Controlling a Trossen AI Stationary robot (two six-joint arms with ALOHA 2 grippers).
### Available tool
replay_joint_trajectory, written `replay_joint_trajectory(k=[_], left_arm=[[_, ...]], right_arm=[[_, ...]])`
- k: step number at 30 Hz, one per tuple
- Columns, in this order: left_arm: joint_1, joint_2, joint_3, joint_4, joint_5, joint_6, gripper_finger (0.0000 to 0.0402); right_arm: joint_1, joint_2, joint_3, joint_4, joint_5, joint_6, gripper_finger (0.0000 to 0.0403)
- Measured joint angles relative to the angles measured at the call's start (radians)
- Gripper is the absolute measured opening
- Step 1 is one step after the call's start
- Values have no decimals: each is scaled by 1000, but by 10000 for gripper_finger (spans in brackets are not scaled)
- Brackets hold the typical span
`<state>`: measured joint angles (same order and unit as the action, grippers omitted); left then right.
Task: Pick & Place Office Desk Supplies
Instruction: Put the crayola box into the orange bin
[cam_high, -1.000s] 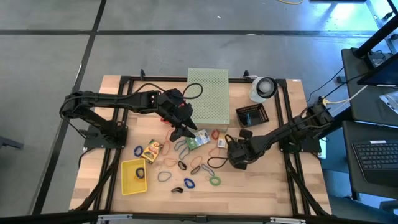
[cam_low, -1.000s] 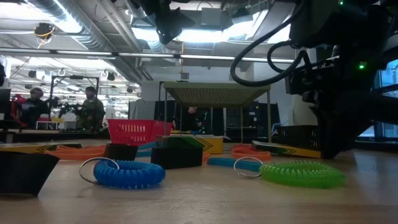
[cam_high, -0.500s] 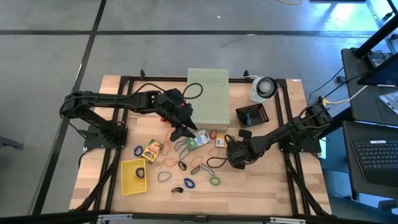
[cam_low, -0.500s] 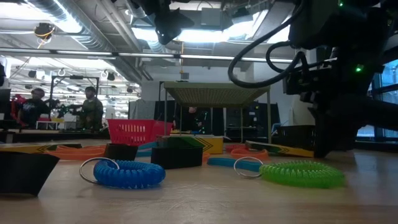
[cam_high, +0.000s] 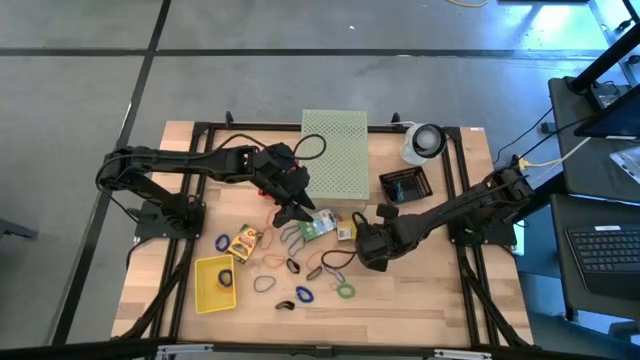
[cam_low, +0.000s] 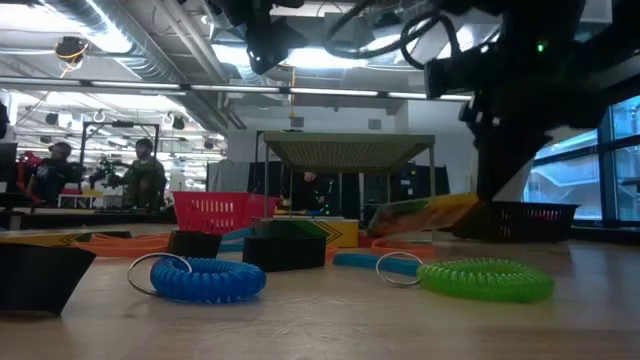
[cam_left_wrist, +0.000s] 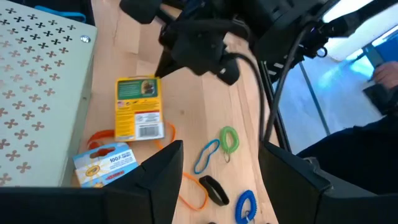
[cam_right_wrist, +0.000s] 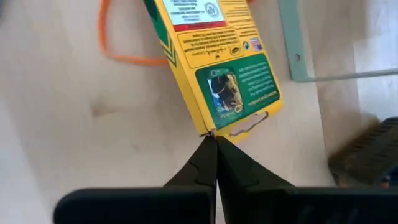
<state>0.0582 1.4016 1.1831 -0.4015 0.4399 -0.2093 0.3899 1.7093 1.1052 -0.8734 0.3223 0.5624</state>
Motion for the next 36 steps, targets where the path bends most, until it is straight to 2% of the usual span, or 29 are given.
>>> replay_joint_trajectory(k=[10, 20, 28, 36], left_arm=[[-4, 0, 0, -48, -7, 90, 207], [-92, 0, 28, -62, -111, 156, 207], [-190, 0, 54, -104, -357, 304, 207], [-281, -18, 54, -85, -378, 401, 221]], right_arm=[[-5, -59, 156, -122, -130, 50, 0], [-44, -59, 292, -145, -234, 111, 0], [-81, -58, 424, -144, -228, 183, 0], [-96, -60, 539, -152, -177, 198, 0]])
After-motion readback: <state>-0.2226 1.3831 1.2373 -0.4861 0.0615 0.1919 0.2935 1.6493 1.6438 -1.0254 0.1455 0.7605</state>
